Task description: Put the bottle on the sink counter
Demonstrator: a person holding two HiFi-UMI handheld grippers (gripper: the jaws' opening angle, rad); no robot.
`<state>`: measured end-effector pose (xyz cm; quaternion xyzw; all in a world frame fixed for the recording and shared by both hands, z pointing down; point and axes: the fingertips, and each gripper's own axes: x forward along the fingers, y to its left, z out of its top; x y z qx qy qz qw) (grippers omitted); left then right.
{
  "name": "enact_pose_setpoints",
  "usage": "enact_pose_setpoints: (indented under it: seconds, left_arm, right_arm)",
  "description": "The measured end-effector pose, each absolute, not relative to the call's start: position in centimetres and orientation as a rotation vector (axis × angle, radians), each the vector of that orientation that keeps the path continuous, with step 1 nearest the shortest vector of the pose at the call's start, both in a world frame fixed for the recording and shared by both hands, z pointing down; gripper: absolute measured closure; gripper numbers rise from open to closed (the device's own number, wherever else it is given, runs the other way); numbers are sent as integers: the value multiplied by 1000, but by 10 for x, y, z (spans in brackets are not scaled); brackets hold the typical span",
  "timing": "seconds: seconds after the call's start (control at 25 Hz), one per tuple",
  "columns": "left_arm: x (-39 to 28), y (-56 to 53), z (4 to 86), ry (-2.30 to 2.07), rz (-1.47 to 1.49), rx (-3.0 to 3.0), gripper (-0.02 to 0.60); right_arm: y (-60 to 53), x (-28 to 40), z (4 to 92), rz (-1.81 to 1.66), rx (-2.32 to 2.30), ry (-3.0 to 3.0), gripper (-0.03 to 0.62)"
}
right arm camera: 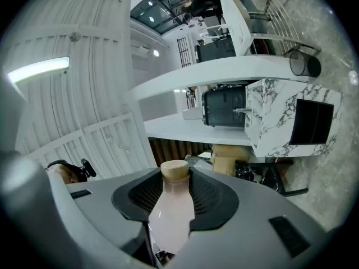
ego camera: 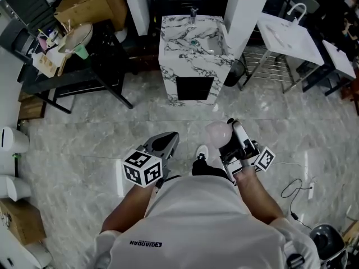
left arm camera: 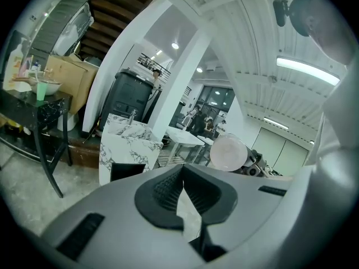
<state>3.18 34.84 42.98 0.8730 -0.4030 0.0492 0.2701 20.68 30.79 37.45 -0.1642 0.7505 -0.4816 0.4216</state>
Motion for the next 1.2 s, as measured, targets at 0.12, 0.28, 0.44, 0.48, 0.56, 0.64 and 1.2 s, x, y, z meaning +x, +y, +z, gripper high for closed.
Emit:
enact_pose_setpoints:
  seconds: [0.12, 0.28, 0.44, 0.48, 0.56, 0.64, 1.2]
  left_arm:
    - [34, 322, 427, -1088, 149, 2356, 566]
    - [38, 286, 427, -1109, 161, 2343, 566]
    - [43, 257, 425, -1130, 156, 2330, 566]
    - [44, 250, 425, -1137, 155, 2327, 566]
    - [45, 237, 424, -1152, 153, 2317, 566]
    - [47, 224, 424, -1169, 156, 2307, 566]
    - [86, 147, 422, -1225, 122, 2284, 566]
  right_arm:
    - [281, 210, 373, -1208, -410, 1880, 424]
    - [247, 220, 376, -1216, -410, 1879, 424]
    - [214, 226, 381, -1240, -411, 1885, 424]
    - [206, 227, 381, -1245, -408, 1888, 424]
    - [190, 228, 379, -1251, -395, 1889, 424]
    - [175, 231, 375, -1250, -376, 1889, 424]
    - [95, 266, 379, -1264, -326, 1903, 424]
